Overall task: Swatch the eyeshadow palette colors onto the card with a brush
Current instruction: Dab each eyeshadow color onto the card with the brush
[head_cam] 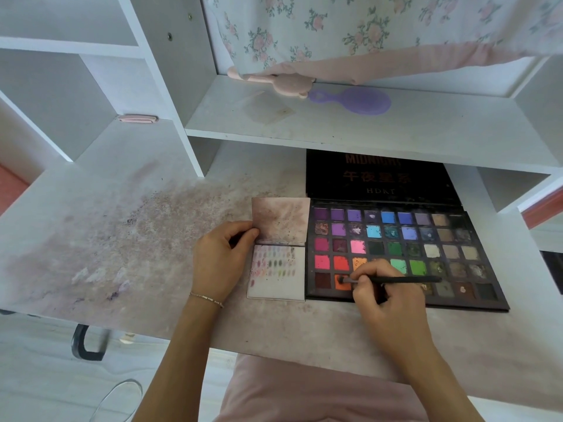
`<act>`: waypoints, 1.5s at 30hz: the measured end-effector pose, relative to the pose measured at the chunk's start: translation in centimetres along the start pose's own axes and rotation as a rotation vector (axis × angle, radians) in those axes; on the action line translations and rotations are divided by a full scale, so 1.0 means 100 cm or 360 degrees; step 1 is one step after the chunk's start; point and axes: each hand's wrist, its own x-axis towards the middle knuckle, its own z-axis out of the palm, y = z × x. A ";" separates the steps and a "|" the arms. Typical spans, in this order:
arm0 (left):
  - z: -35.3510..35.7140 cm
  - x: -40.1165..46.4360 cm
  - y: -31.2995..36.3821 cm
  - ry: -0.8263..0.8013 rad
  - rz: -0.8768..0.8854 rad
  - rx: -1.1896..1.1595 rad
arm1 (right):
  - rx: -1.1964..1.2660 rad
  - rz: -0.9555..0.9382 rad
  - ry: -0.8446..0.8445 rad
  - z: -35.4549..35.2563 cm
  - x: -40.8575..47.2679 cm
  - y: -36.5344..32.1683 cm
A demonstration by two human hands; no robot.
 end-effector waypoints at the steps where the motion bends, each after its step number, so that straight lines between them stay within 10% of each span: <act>1: 0.000 0.000 0.000 -0.0002 -0.0002 0.0000 | -0.0001 0.0016 0.0003 0.000 0.000 0.000; 45: -0.001 0.000 0.001 -0.0032 -0.0050 -0.0004 | 0.0177 -0.0072 -0.0343 0.055 -0.001 -0.048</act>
